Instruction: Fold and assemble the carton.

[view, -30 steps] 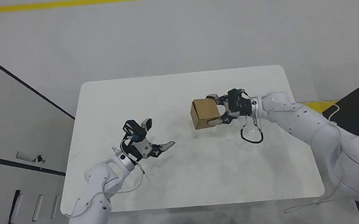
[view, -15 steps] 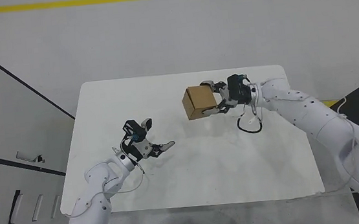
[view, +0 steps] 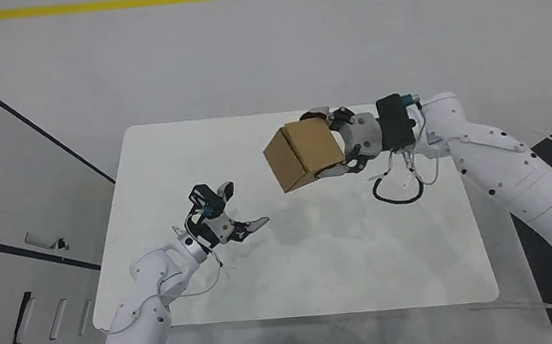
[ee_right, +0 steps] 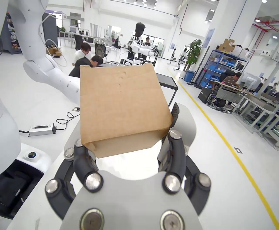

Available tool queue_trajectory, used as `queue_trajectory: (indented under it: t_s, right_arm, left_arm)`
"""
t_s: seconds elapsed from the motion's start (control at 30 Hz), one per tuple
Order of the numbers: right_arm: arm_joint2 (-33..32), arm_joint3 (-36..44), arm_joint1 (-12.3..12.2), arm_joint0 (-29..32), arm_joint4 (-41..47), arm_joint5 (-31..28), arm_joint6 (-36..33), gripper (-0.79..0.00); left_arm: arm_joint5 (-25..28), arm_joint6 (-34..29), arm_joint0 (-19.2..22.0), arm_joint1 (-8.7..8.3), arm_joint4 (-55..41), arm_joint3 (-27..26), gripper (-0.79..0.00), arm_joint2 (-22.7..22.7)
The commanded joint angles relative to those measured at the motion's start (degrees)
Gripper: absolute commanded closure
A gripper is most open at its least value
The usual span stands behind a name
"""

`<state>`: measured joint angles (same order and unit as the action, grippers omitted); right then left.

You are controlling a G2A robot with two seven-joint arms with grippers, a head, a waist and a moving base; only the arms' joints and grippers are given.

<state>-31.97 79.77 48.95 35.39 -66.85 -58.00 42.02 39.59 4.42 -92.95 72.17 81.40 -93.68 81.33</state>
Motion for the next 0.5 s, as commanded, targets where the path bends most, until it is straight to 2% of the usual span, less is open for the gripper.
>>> queue_trajectory:
  t_s: [0.0,0.2,0.33,0.47]
  right_arm:
    - [0.1,-0.2,0.0,0.0,-0.1,0.0,0.1,0.000]
    - [-1.0,1.8,0.0,1.0,1.2,1.4,-0.4,0.000]
    - [-4.7,5.1,-0.7,2.8,1.0,0.4,4.2,0.000]
    - [-7.6,8.8,-1.3,5.8,2.5,2.1,6.4,0.000]
  left_arm:
    - [0.0,0.0,0.0,0.00,0.0,0.0,-0.785,0.0]
    - [0.0,0.0,0.0,0.00,0.0,0.0,-0.785,0.0]
    - [0.0,0.0,0.0,0.00,0.0,0.0,-0.785,0.0]
    - [0.0,0.0,0.0,0.00,0.0,0.0,-0.785,0.0]
